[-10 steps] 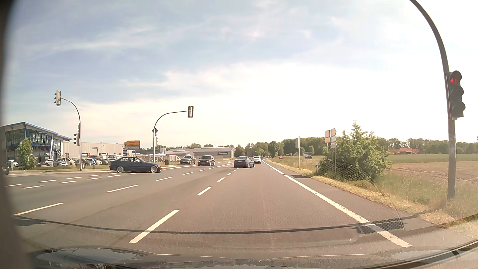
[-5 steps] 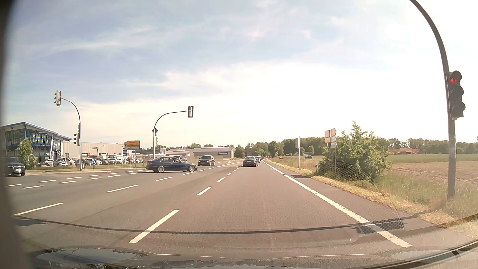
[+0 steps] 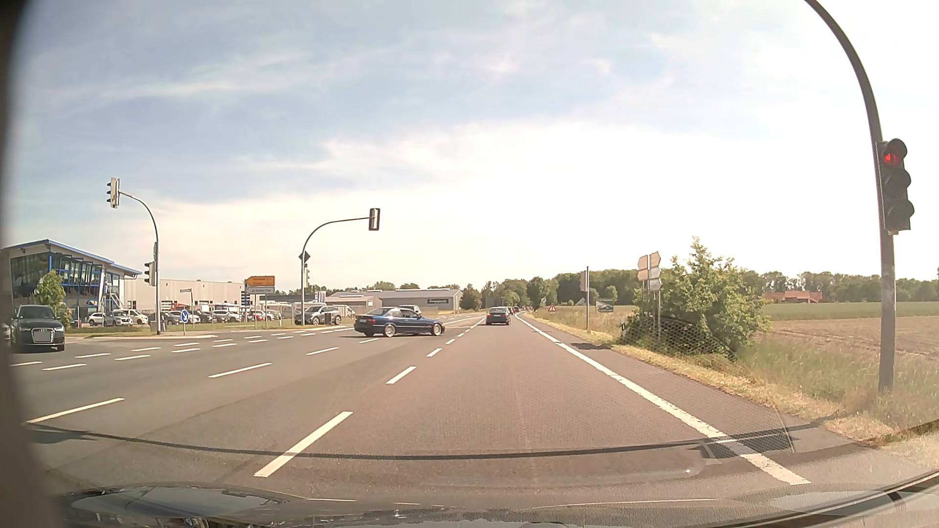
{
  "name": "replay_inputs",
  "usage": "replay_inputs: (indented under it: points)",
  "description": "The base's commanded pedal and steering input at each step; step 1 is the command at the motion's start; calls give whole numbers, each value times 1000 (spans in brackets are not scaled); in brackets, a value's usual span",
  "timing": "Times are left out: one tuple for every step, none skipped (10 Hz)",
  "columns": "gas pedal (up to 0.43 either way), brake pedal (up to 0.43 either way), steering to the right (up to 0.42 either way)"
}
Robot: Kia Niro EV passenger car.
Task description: Follow the waypoints while adhering to traffic rules and regulations
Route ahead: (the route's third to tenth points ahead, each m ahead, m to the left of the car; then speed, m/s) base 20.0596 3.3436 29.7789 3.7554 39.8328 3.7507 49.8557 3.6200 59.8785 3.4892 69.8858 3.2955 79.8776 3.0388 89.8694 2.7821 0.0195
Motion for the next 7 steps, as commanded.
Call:
replay_inputs:
  points:
    - [0, 244, -1]
    - [0, 244, -1]
    - [0, 244, -1]
    - [0, 244, -1]
    - [0, 244, -1]
    - [0, 244, -1]
    - [0, 244, -1]
